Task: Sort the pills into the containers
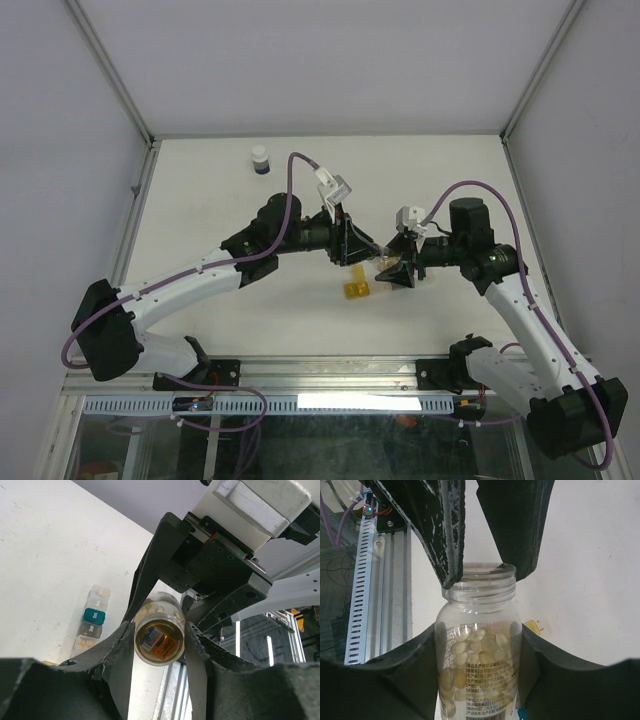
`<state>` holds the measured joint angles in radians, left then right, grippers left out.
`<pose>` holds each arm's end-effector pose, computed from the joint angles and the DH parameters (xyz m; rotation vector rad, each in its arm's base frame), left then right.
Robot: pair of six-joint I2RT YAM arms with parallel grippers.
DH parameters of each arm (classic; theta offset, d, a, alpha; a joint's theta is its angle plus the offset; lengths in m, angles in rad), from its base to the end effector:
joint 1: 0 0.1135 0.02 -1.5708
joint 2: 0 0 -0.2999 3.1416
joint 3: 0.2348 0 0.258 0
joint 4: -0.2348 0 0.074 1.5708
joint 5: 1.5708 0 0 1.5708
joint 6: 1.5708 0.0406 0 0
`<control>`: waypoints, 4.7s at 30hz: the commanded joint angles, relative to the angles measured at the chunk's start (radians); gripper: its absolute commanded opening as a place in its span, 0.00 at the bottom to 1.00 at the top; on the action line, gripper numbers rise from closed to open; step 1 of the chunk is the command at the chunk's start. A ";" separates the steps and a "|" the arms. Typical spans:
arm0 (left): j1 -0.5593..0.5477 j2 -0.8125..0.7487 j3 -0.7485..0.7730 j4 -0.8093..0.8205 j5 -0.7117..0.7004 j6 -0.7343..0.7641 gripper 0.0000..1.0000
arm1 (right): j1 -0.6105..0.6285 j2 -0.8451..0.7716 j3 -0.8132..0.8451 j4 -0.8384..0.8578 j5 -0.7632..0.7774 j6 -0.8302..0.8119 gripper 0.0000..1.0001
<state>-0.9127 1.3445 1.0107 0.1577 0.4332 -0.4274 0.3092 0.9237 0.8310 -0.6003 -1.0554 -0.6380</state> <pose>0.1814 -0.2625 0.3608 0.7980 1.7633 -1.3186 0.1483 0.0844 0.3293 -1.3609 1.4885 0.9690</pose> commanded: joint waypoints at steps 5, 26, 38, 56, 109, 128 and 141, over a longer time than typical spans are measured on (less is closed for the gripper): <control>-0.018 -0.003 0.043 -0.028 0.052 0.033 0.48 | -0.004 -0.006 0.040 0.064 -0.009 -0.009 0.00; -0.017 0.041 0.056 -0.116 0.376 0.677 0.28 | -0.005 -0.009 0.040 0.060 -0.017 -0.013 0.00; 0.086 0.058 0.068 0.003 0.451 0.803 0.99 | -0.008 -0.020 0.040 0.052 -0.024 -0.021 0.00; 0.050 -0.285 -0.253 0.227 -0.260 -0.160 0.87 | -0.010 -0.014 0.037 0.053 -0.020 -0.026 0.00; -0.034 0.092 0.044 -0.031 0.310 0.439 0.17 | -0.012 -0.009 0.032 0.057 -0.017 -0.025 0.00; 0.038 0.034 0.062 0.121 0.407 0.593 0.99 | -0.016 -0.032 0.035 0.042 -0.032 -0.037 0.00; 0.047 -0.282 -0.318 0.572 0.125 0.048 0.99 | -0.018 -0.029 0.036 0.037 -0.037 -0.039 0.00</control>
<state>-0.8688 1.1175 0.7860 0.4797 0.6327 -0.1402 0.2939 0.9127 0.8299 -0.6098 -1.0561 -0.6815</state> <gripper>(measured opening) 0.990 0.545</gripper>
